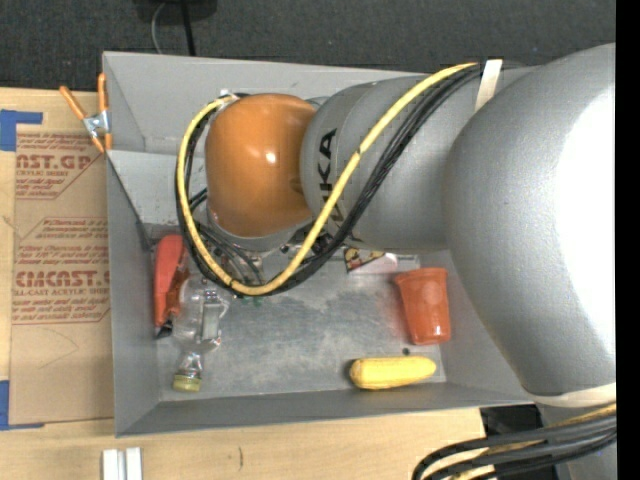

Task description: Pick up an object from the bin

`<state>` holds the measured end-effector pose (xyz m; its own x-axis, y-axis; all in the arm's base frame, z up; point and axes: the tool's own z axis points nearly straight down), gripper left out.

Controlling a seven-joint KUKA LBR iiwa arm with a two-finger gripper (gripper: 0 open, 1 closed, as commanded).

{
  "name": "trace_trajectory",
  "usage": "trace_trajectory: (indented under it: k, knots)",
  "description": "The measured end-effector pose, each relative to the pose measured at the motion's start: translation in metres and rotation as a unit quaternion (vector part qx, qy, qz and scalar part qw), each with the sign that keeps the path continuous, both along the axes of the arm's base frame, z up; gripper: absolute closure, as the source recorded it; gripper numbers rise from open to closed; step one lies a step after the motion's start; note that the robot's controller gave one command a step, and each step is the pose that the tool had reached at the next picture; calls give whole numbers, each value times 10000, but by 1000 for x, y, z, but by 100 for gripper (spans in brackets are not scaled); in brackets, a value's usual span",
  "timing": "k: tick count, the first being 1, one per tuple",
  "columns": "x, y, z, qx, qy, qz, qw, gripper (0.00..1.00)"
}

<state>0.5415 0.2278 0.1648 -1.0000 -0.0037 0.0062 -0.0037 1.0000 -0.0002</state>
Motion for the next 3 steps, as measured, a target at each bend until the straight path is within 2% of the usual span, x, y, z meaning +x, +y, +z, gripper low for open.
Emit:
trace_trajectory:
  k: [1, 2, 3]
  knots:
    - [2, -1, 5, 9, -35, -14, 10000, 0]
    - [-18, -2, -31, 20, -56, 1238, 9923, 0]
    - [5, -43, -39, 9, -53, 2483, 9687, 0]
